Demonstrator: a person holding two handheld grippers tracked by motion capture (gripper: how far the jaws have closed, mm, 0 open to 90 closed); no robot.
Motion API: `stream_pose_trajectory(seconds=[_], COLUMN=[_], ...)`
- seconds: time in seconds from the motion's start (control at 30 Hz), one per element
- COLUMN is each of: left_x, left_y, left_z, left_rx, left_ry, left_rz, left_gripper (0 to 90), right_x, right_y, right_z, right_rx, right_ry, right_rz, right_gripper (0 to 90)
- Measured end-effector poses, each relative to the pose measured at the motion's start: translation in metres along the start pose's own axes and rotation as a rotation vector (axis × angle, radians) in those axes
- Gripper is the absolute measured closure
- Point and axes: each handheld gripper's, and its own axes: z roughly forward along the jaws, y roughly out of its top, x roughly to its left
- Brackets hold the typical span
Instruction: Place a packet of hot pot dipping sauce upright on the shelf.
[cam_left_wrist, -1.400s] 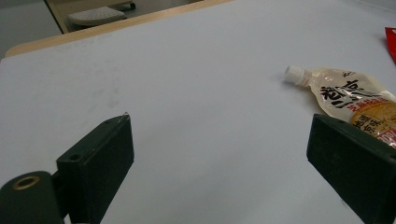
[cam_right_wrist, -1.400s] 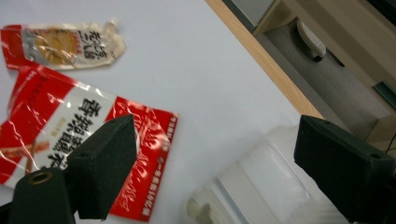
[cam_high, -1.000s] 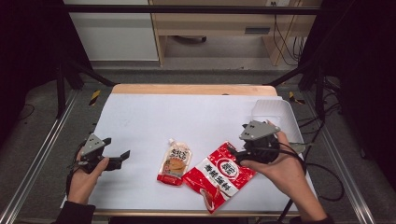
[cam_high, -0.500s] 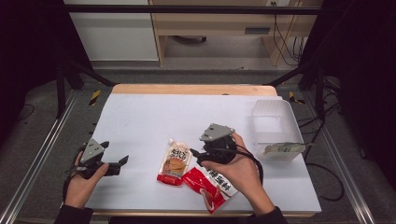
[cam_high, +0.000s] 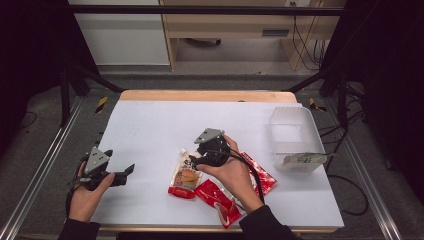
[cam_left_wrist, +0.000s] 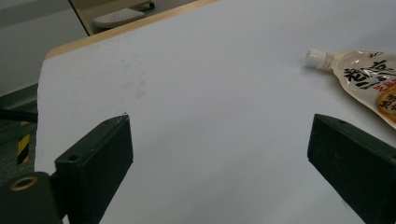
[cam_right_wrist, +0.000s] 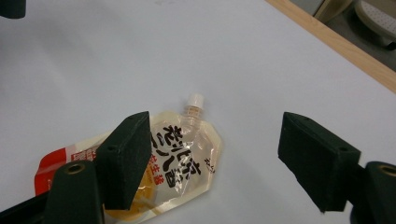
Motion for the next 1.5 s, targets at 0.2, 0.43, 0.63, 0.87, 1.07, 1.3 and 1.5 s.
stream_pose_trajectory(seconds=[0.2, 0.43, 0.63, 0.87, 1.07, 1.3, 1.5], left_x=[-0.002, -0.002, -0.003, -0.005, -0.005, -0.005, -0.006], left_y=[0.0, 0.0, 0.001, 0.001, 0.001, 0.001, 0.001], left_z=[0.0, 0.001, 0.0, 0.001, 0.001, 0.002, 0.002], left_rx=[0.002, 0.004, 0.004, 0.002, 0.005, 0.01, 0.011], left_ry=[0.002, 0.002, 0.0, -0.002, -0.004, -0.01, -0.014], left_rz=[0.008, 0.008, 0.013, 0.018, 0.018, 0.022, 0.025], left_gripper=[6.7, 6.7, 6.7, 6.7, 6.8, 6.8, 6.8], right_x=[0.0, -0.008, -0.011, -0.009, -0.011, -0.012, -0.012], right_y=[0.002, -0.001, -0.005, -0.012, -0.021, -0.032, -0.034], right_z=[0.013, 0.029, 0.036, 0.031, 0.045, 0.057, 0.062], right_rx=[0.014, 0.046, 0.06, 0.058, 0.079, 0.113, 0.132], right_ry=[0.016, 0.029, 0.032, 0.037, 0.05, 0.056, 0.062], right_rz=[0.013, 0.034, 0.059, 0.083, 0.098, 0.112, 0.122], right_gripper=[29.4, 39.5, 45.6, 49.7, 53.5, 57.2, 56.2])
